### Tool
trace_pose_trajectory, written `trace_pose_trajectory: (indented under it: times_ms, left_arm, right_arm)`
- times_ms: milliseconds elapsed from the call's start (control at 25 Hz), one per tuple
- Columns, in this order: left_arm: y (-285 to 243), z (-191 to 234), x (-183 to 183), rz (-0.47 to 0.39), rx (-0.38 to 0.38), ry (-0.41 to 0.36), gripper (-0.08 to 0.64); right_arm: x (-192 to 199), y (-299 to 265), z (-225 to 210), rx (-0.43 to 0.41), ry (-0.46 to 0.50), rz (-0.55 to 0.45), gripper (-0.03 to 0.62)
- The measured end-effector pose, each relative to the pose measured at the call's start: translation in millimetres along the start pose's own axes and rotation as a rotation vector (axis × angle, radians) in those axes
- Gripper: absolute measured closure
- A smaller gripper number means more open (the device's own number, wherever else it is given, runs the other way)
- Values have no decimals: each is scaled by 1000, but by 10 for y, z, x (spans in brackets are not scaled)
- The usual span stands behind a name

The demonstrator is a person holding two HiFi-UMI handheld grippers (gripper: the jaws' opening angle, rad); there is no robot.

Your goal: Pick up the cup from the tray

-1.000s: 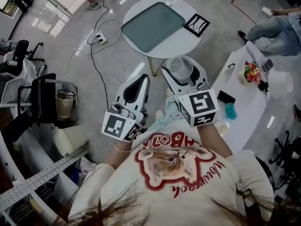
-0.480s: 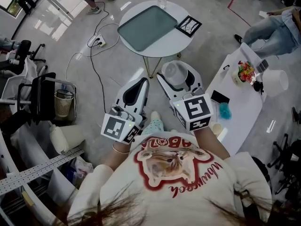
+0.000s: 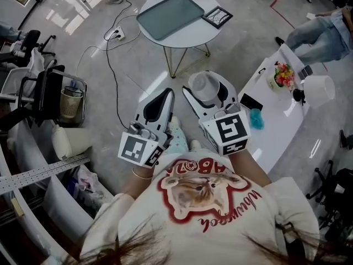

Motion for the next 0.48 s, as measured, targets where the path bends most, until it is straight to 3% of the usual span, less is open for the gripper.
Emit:
trace_pose_trajectory:
  times_ms: [480]
  left_arm:
    - [261,-560,63,-1,-38,-6,546]
  right_arm:
    - [118,549,70,-40,-1,-7,290]
Point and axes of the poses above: the fingertips, and each gripper's own axes: y backward along the fingers, z to its left, x out of its underside, the point moved 4 cm from there along y, backward along the fingers, and after that the axes turned 3 degrees about x, right-handed, at the moved point
